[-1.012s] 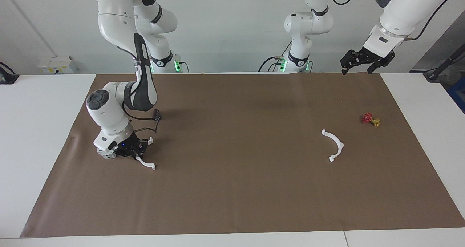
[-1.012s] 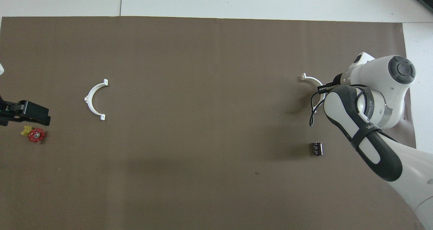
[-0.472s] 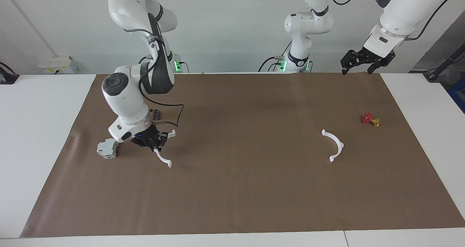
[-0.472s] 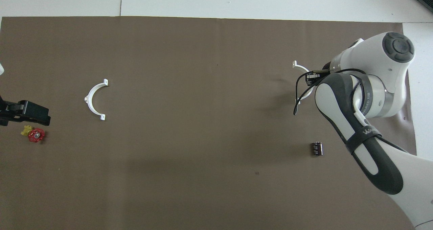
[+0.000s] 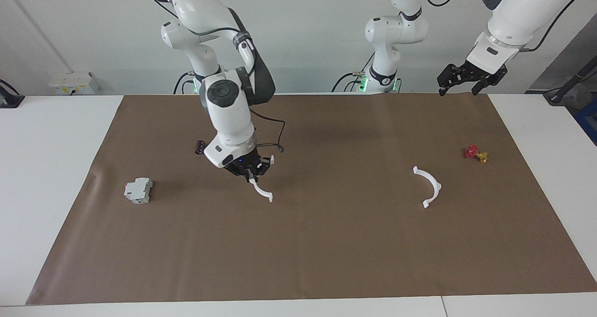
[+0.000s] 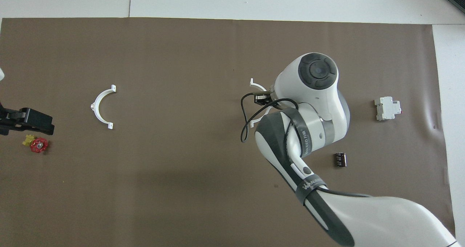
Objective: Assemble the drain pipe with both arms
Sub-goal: 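Carry the white clamp half with the right gripper toward the table center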
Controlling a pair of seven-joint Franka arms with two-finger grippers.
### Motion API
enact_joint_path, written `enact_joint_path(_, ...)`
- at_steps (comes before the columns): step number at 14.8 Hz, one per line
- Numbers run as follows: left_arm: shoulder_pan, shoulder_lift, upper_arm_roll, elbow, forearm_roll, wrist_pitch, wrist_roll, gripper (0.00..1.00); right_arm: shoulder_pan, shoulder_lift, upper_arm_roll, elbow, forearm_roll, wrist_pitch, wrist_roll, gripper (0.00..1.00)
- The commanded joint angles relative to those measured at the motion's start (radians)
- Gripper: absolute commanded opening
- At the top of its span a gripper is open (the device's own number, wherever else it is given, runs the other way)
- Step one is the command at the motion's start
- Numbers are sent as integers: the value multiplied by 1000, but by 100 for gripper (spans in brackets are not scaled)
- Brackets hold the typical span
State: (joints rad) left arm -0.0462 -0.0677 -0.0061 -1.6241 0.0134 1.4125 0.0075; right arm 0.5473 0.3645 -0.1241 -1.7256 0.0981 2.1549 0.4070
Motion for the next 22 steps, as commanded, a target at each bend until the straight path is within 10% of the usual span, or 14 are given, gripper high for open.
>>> enact_joint_path(1,-9,-9,11,-16,-12,11,-12,100,48,76,-5,43,-20,71,123,0)
enact_joint_path(19,-11,-6,9,-16,-12,23,-14,100,138,137,-5,-34,-78,212,185,0)
enact_joint_path(20,-11,-6,11,-16,-12,23,-12,100,137,137,-5,-34,-77,212,187,24)
enact_joint_path(21,-11,-4,11,-17,-12,23,-12,100,137,137,-5,-34,-77,214,196,89)
enact_joint_path(22,-11,-6,11,-17,-12,23,-12,100,138,137,-5,-32,-77,214,202,100)
